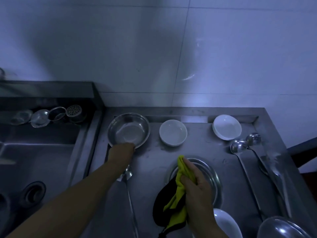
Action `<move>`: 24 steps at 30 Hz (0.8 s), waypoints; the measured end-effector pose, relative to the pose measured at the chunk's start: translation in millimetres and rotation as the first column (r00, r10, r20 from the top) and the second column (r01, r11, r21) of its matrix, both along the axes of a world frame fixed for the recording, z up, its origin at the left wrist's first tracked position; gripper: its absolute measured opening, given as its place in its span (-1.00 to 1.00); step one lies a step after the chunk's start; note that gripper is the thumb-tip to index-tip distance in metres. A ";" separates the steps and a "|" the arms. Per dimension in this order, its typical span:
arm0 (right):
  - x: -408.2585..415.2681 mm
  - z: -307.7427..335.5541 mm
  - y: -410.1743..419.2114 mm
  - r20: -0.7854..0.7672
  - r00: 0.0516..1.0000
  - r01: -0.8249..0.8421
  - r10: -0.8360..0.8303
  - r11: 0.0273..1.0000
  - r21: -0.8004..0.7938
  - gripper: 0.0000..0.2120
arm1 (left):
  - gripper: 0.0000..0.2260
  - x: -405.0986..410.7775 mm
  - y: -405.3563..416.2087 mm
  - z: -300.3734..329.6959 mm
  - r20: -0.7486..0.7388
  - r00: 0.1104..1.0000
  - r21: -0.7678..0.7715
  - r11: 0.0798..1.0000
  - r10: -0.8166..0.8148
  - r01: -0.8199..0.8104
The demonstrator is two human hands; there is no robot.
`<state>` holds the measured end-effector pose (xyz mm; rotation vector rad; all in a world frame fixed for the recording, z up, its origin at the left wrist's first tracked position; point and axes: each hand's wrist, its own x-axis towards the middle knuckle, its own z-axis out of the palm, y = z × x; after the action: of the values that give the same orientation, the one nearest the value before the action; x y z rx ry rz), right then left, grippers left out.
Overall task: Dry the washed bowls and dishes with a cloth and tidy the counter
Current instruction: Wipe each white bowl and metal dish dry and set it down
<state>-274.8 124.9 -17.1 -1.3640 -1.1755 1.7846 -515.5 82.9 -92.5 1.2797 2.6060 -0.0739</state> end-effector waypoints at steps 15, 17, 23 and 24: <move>24.7 14.3 37.6 -0.126 0.990 0.043 -0.057 0.993 -0.108 -0.57 | -0.79 91.8 100.3 3.1 0.672 0.664 0.136 0.827 0.327 -0.545; 31.3 18.3 41.8 -0.120 0.990 0.057 -0.068 0.994 -0.089 -0.58 | -0.82 100.8 112.9 -0.4 0.857 0.343 0.025 0.632 0.385 -0.774; 46.1 28.7 48.9 -0.137 0.987 0.082 -0.089 0.995 -0.056 -0.57 | -0.71 110.9 123.7 -4.1 0.948 0.098 -0.039 0.417 0.304 -0.908; 47.7 29.6 49.2 -0.138 0.987 0.080 -0.086 0.996 -0.048 -0.57 | -0.70 112.2 121.0 -2.5 0.956 0.077 -0.046 0.404 0.284 -0.913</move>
<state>-227.1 174.1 12.5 -1.2702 -0.9985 1.8228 -403.4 203.9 -95.0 -0.1511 1.8577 1.3473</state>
